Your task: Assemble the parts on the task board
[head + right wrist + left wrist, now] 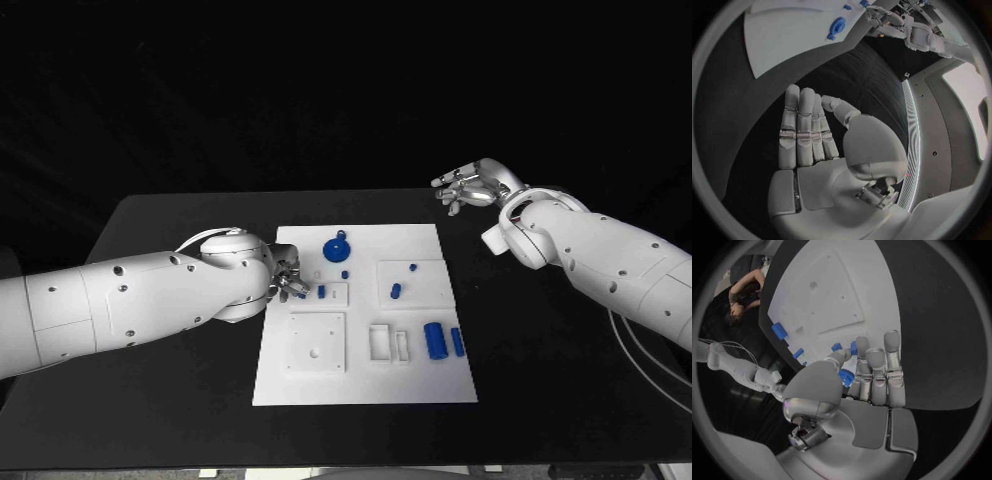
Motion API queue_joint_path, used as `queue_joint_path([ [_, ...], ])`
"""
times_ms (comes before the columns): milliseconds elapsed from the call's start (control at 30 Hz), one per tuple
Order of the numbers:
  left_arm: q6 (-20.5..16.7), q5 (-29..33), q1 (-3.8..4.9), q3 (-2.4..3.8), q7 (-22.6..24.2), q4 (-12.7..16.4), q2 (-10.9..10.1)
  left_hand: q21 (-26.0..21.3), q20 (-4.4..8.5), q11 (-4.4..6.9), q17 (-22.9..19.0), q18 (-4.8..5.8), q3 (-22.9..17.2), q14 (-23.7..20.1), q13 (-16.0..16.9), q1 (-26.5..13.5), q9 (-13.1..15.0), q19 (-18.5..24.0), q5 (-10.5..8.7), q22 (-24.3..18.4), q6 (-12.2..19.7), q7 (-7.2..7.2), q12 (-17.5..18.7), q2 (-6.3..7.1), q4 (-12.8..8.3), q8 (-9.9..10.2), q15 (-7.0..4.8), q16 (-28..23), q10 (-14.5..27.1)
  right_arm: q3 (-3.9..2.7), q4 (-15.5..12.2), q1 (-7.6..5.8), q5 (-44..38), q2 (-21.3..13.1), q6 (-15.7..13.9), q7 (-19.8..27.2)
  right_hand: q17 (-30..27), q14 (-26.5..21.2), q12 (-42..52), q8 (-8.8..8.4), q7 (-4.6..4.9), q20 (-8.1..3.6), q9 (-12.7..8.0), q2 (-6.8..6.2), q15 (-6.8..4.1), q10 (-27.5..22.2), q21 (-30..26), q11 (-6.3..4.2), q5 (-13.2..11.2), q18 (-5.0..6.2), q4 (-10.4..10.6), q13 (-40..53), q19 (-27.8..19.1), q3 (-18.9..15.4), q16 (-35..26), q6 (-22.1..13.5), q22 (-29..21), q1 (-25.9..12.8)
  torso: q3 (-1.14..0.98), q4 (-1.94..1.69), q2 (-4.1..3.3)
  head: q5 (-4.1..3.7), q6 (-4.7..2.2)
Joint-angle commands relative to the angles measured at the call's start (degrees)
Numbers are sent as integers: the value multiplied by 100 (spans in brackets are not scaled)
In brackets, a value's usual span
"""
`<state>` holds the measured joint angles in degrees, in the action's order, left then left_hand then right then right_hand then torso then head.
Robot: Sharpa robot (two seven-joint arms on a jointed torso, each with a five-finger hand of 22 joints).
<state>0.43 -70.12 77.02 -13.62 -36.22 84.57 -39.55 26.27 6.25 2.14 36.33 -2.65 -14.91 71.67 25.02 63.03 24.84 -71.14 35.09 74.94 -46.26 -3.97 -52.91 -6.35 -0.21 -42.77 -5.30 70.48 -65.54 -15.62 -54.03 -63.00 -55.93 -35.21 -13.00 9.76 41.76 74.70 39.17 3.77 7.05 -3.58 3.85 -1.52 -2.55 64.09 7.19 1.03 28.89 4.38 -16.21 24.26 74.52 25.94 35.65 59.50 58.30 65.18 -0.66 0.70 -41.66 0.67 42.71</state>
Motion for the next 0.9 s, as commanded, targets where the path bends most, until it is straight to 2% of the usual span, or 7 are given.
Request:
queue_joint_path([
  [33, 147, 61, -34, -12, 2, -12, 36, -2, 15, 33, 7, -29, -700, 16, 7, -5, -8, -9, 5, 108, -212, 209, 25, -42, -728, -18, 1, -31, 9, -4, -8, 2, 15, 3, 52, 16, -10, -46, 29, -21, 11, -1, -2, 3, 9, -39, 12, -11, 17, 13, 6, -8, -49, 28, 9, 34, 5, 49, 0, -2, -6, -9, 17],
  [467, 124, 98, -58, -12, 1, -11, 54, -13, 14, 31, 8, -28, -695, 18, 9, -10, -12, -14, 3, 108, -202, 205, 27, -46, -723, -12, 3, -41, 14, -4, -3, 9, 16, 15, 75, 15, -10, -45, 31, -20, 12, -1, -2, -2, 10, -42, 16, -10, 16, 14, 9, -7, -53, 48, 8, 31, 20, 44, -1, -5, 7, -23, 58],
  [900, 99, 144, -59, -12, 9, 5, 57, -36, 13, 34, 10, -25, -663, 22, 3, -36, -33, -22, 11, 105, -215, 210, 40, -10, -706, 12, 2, -55, 8, -4, 0, 11, 19, 3, 76, 17, -10, -47, 33, -20, 12, 2, -2, -6, 11, -42, 14, -9, 17, 14, 13, -6, -55, 45, 7, 30, 24, 33, 0, -6, 9, -39, 52],
])
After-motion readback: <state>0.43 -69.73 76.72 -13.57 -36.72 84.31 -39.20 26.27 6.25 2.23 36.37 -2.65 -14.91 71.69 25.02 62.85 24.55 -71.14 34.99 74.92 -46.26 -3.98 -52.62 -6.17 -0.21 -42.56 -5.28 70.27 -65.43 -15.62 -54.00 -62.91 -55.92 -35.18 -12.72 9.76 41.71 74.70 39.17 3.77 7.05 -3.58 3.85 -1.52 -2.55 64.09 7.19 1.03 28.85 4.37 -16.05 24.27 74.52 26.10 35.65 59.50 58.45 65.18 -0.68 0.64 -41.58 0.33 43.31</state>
